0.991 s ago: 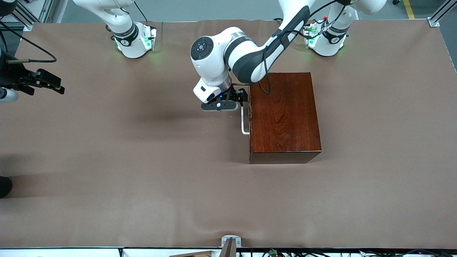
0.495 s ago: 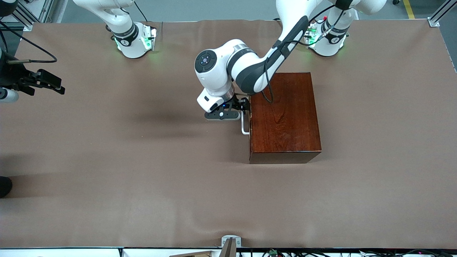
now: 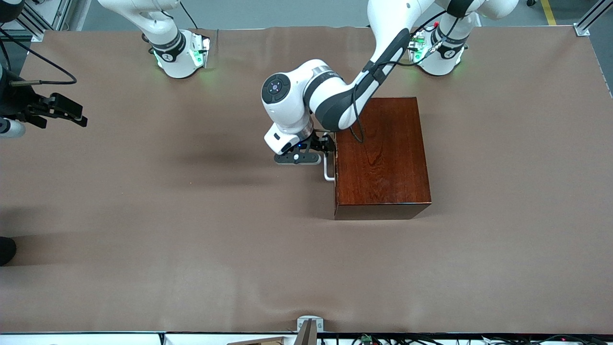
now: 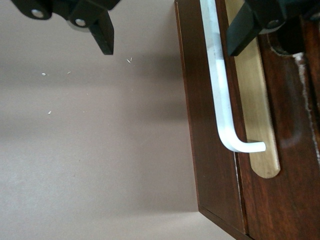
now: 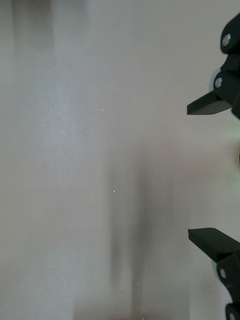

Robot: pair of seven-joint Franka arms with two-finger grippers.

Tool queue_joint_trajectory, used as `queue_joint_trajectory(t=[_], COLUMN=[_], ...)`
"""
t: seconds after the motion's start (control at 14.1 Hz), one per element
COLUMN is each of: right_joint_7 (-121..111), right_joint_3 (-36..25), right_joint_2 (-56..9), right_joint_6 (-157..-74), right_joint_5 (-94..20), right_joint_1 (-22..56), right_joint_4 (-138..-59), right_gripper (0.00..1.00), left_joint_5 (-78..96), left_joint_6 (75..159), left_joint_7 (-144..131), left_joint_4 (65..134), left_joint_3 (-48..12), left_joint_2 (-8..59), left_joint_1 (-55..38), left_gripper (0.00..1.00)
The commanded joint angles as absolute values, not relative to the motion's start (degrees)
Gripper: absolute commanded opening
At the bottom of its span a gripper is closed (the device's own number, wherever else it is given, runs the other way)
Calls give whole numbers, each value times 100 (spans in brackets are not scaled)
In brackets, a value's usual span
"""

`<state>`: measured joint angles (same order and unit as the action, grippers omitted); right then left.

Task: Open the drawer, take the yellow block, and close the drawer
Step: 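Pull the drawer handle outward with the left gripper to open the drawer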

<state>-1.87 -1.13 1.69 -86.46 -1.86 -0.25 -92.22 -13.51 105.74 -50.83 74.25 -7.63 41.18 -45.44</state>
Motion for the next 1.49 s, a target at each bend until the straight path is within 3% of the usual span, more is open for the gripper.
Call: queue_joint_trajectory(t=[0.0,1.42], right_joint_7=[-149,-149], right_joint_3=[-105,-105], right_joint_2=[167,167], right_joint_6=[-8648,-8640], right_joint_5=[-229,-229], right_joint_1=[-9,26], right_joint_4=[-9202,-9220], right_gripper=[100,100], left_joint_5=[-1477,-1441], left_joint_6=[10600,10687], left_joint_7=[-5062,-5291], left_joint_4=[7286,7295], left_joint_3=[-712,-712], left_joint_2=[4219,4403], left_joint_1=[-4614,-4614], left_gripper=[100,100])
